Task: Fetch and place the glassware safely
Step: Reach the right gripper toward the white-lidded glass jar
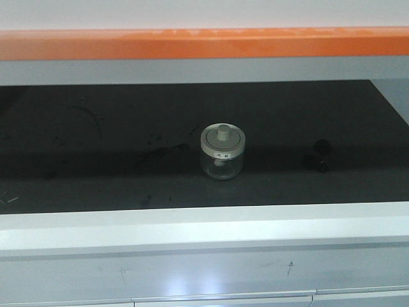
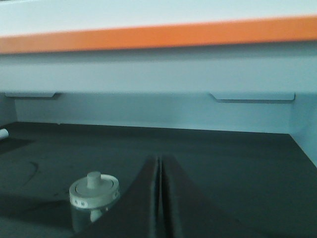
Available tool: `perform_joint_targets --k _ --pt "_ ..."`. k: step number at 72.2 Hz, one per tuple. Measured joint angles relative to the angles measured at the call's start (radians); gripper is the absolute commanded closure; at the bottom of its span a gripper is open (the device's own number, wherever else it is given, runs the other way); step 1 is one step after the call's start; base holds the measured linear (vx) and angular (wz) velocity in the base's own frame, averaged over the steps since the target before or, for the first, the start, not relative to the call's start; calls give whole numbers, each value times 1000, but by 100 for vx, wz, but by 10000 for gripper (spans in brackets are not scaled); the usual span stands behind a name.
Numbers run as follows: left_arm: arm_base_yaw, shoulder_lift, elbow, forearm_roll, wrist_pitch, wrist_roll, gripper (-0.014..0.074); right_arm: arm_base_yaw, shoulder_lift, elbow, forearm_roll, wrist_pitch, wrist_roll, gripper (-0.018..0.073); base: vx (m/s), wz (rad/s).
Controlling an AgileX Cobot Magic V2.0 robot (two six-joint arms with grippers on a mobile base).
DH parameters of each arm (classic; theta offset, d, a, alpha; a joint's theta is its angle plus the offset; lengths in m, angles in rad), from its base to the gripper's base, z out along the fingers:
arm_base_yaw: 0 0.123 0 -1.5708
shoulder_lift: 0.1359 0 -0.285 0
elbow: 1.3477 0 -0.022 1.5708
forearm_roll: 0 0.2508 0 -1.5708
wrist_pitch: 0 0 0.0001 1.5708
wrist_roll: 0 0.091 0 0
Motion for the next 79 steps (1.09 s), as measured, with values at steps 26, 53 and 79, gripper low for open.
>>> perform_joint_targets --k 26,53,79 --pt "0 -89 20 -97 207 104 603 0 -69 114 -681 34 673 560 0 0" --pt "0 -89 33 -119 192 104 603 0 -68 114 -702 65 709 555 0 0" --pt "0 -89 33 -119 192 104 603 0 -12 68 -702 80 725 309 0 0"
